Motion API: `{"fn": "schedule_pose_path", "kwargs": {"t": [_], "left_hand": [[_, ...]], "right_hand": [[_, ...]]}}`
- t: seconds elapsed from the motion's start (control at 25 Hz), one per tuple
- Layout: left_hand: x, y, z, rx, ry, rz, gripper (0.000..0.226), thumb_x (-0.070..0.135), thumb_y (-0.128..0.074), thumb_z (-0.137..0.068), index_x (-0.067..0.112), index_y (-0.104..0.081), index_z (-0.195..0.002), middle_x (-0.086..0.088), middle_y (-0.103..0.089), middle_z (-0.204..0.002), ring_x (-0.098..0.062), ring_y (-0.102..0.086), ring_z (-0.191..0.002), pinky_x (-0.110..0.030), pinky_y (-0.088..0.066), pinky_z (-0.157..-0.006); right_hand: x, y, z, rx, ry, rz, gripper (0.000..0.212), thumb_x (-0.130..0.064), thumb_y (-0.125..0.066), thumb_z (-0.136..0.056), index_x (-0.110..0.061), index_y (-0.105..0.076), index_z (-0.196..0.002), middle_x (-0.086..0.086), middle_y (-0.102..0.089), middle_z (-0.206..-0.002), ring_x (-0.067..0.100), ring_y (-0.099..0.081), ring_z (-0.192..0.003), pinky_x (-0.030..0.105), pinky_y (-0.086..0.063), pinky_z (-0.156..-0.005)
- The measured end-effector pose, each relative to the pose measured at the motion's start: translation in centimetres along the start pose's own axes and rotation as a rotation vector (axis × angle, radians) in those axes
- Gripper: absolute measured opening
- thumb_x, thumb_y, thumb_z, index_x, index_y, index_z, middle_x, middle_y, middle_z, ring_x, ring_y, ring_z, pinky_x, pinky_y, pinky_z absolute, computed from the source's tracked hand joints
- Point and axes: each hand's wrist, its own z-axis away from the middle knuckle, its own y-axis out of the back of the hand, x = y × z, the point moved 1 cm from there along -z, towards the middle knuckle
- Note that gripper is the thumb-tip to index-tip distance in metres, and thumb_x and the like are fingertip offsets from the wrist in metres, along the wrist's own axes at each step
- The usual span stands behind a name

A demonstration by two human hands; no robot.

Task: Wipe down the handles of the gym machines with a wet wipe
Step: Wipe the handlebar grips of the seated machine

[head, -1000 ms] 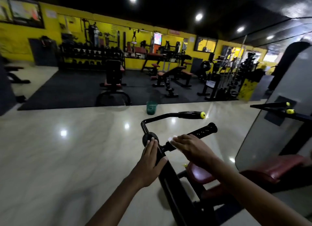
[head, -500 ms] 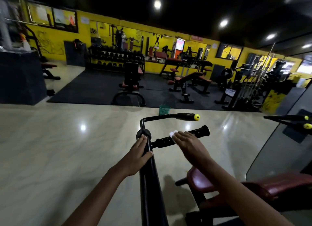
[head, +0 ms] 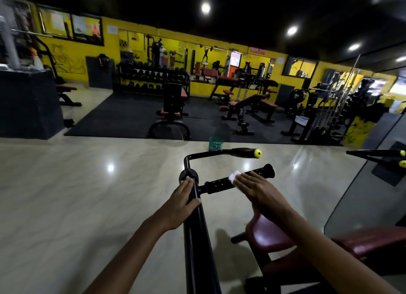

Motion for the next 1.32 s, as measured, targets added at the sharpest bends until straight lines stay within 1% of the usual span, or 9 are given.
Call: {"fn": "schedule_pose_path", "kwargs": {"t": [0.16, 0.32, 0.56, 0.64, 0.76, 0.88, 1.04, 1.2, 1.32], "left_hand": [[0.0, -0.1, 0.0, 0.008, 0.001, 0.015, 0.066, 0.033, -0.044, -0.098, 0.018, -0.008, -0.152, 0.007, 0.003, -0.159, -0.005, 0.005, -0.145, -0.026, -0.004, -0.117], [-0.1, 0.0, -0.1, -0.003, 0.007, 0.008, 0.066, 0.035, -0.043, -0.098, 0.019, -0.008, -0.152, 0.008, 0.004, -0.159, -0.005, 0.004, -0.145, -0.028, -0.005, -0.117], [0.0, -0.2, -0.1, 0.008, 0.003, 0.026, 0.066, 0.033, -0.044, -0.098, 0.018, -0.01, -0.152, 0.007, 0.002, -0.16, -0.006, 0.004, -0.145, -0.026, -0.003, -0.117], [0.1, -0.1, -0.1, 0.006, 0.002, 0.022, 0.065, 0.033, -0.044, -0.098, 0.017, -0.01, -0.152, 0.007, 0.002, -0.159, -0.006, 0.004, -0.145, -0.026, -0.003, -0.117], [0.1, -0.2, -0.1, 0.015, -0.002, 0.032, 0.065, 0.031, -0.045, -0.098, 0.016, -0.011, -0.152, 0.005, 0.001, -0.16, -0.006, 0.004, -0.146, -0.025, -0.003, -0.116], [0.1, -0.1, -0.1, 0.0, 0.0, 0.017, 0.065, 0.033, -0.044, -0.098, 0.017, -0.009, -0.152, 0.006, 0.002, -0.16, -0.006, 0.005, -0.145, -0.025, -0.002, -0.116], [0.0, -0.1, -0.1, -0.006, 0.004, 0.022, 0.066, 0.034, -0.043, -0.098, 0.018, -0.008, -0.152, 0.007, 0.003, -0.159, -0.005, 0.006, -0.145, -0.023, -0.001, -0.114], [0.0, 0.0, 0.0, -0.016, 0.002, 0.011, 0.066, 0.035, -0.043, -0.098, 0.019, -0.007, -0.152, 0.008, 0.004, -0.159, -0.005, 0.006, -0.145, -0.024, -0.002, -0.115], [-0.1, 0.0, 0.0, -0.021, 0.006, 0.008, 0.067, 0.037, -0.042, -0.098, 0.02, -0.007, -0.152, 0.009, 0.005, -0.159, -0.004, 0.007, -0.145, -0.026, -0.002, -0.115]], "right_hand": [[1.4, -0.1, 0.3, 0.009, -0.127, 0.0, 0.047, -0.012, -0.035, -0.083, -0.006, -0.061, -0.121, 0.012, -0.066, -0.118, 0.026, -0.062, -0.111, 0.041, -0.048, -0.092], [1.0, -0.3, 1.2, -0.021, -0.039, 0.024, 0.048, -0.014, -0.035, -0.082, -0.008, -0.062, -0.12, 0.01, -0.063, -0.122, 0.023, -0.06, -0.113, 0.041, -0.047, -0.094], [2.0, 0.3, 1.9, 0.014, -0.117, 0.072, 0.047, -0.008, -0.038, -0.076, -0.004, -0.066, -0.114, 0.014, -0.066, -0.115, 0.027, -0.063, -0.108, 0.045, -0.048, -0.09], [2.1, 0.4, 2.3, 0.018, -0.07, 0.086, 0.037, -0.005, -0.053, -0.077, -0.003, -0.067, -0.111, 0.014, -0.067, -0.114, 0.027, -0.064, -0.107, 0.045, -0.049, -0.09], [3.3, 1.0, 2.8, 0.018, -0.163, 0.077, 0.056, 0.005, -0.081, -0.057, -0.003, -0.067, -0.111, 0.014, -0.068, -0.111, 0.028, -0.065, -0.104, 0.043, -0.048, -0.091], [3.7, 0.7, 3.3, -0.007, -0.174, 0.127, 0.059, 0.007, -0.079, -0.059, -0.003, -0.065, -0.115, 0.014, -0.068, -0.113, 0.028, -0.065, -0.105, 0.042, -0.048, -0.092], [4.5, 0.3, 3.2, -0.038, -0.331, 0.082, 0.064, 0.014, -0.074, -0.057, -0.002, -0.062, -0.118, 0.018, -0.065, -0.117, 0.032, -0.063, -0.108, 0.047, -0.046, -0.093], [0.5, -1.0, 0.4, 0.003, -0.32, 0.044, 0.059, 0.01, -0.074, -0.057, 0.0, -0.065, -0.113, 0.017, -0.067, -0.112, 0.03, -0.064, -0.106, 0.046, -0.045, -0.094], [-3.2, -2.6, -2.1, -0.011, -0.29, -0.051, 0.054, 0.011, -0.071, -0.064, -0.002, -0.063, -0.116, 0.015, -0.067, -0.114, 0.027, -0.063, -0.109, 0.042, -0.036, -0.1]]}}
